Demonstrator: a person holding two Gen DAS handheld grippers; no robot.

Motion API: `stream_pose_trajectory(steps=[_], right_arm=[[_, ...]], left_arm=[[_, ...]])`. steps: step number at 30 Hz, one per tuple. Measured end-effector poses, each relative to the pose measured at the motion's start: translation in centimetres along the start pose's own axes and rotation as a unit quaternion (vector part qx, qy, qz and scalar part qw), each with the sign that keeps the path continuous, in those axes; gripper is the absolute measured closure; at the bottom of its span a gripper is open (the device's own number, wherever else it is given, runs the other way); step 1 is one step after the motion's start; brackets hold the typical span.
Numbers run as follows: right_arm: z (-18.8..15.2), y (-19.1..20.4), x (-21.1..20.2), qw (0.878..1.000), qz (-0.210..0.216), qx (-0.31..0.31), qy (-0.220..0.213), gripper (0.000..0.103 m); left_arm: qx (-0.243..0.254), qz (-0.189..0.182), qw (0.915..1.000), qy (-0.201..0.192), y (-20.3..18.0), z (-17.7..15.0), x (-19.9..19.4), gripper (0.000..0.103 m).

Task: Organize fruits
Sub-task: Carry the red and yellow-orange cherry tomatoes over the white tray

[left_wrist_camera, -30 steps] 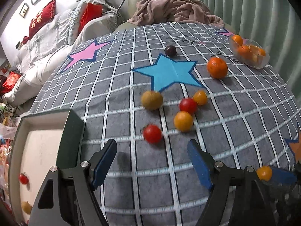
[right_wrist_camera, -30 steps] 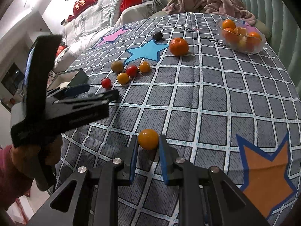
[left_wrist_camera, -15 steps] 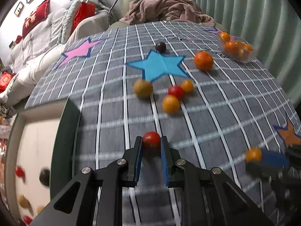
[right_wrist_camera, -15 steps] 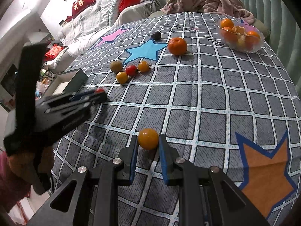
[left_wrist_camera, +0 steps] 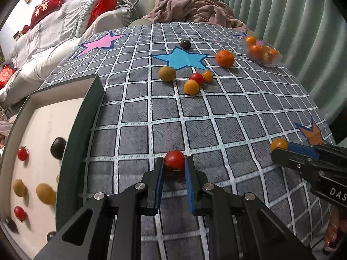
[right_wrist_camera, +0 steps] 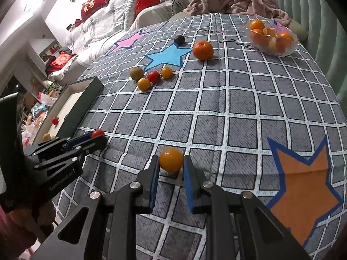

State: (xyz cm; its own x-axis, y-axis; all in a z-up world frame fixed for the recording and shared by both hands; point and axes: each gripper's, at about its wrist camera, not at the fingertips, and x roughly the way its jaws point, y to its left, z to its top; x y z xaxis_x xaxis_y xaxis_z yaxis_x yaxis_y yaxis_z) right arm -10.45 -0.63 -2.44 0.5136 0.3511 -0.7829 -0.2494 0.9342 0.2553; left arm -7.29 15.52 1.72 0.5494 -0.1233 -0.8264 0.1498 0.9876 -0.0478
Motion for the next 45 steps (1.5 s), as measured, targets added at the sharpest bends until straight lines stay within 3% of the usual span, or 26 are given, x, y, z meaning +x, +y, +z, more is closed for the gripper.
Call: stream_pose_trajectory(steps=[18, 33, 45], right_arm=[[1.8, 4.4, -2.0, 0.999, 0.017, -0.027, -0.010, 0.079], [6.3, 13.7, -1.0, 0.993, 0.055, -0.103, 0.001, 0.079], [9.0, 20.9, 3.6, 0.982, 0.076, -0.166, 0.038, 0.079]], left_arm=[[-0.035, 0.010, 0.9989, -0.031, 2.7, -0.1, -5.1, 0.083], [-0.096, 0.053, 0.9931, -0.043, 10.6, 0.5, -7.8, 0.083], [-0.137, 0.087, 0.9863, -0.026, 17.2, 2.0, -6.3, 0.083]])
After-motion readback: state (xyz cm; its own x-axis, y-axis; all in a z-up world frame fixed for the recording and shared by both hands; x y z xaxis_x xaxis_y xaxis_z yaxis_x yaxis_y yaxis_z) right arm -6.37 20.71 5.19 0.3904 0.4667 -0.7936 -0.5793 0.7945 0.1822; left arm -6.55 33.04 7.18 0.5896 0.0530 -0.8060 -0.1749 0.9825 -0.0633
